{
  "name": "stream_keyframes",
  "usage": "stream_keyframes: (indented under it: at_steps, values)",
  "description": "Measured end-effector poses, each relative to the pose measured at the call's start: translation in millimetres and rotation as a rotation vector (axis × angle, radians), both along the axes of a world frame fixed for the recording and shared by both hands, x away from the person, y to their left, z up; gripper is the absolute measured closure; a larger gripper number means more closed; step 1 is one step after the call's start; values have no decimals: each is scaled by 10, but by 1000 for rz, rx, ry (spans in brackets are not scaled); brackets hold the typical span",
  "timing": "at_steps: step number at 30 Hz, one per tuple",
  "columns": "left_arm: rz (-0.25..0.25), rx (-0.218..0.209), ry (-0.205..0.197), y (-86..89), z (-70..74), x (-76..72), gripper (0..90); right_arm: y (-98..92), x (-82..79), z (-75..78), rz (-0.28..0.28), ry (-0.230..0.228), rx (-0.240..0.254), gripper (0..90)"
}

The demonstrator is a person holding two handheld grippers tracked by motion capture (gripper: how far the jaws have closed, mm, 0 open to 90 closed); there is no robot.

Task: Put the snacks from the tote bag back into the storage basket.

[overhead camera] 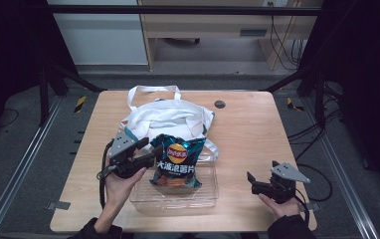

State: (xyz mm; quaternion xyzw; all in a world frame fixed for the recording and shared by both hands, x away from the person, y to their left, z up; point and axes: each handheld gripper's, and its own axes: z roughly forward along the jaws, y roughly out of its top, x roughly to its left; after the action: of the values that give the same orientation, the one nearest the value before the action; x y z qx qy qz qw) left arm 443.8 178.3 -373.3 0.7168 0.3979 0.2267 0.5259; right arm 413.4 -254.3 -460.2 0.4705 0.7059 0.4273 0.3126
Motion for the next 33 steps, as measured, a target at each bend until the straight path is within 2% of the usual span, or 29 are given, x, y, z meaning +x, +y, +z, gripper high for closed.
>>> stream_keyframes:
  at_steps: [10, 13, 22, 30, 33]
  values:
    - [-15, 18, -21, 132, 1, -100, 404, -6, -2, 3, -2, -5, -5, 46]
    - [-17, 51, -27, 207, -46, -142, 401, -9, -5, 7, -2, -5, -3, 46]
    - [49, 45, -24, 428, -156, -143, 396, -24, -9, 10, -8, -7, -5, 46]
    - [104, 71, -27, 644, -343, -197, 398, -56, -2, 3, -21, -8, -10, 45]
    - [121, 104, -18, 729, -432, -217, 399, -72, 3, 1, -26, -9, -11, 45]
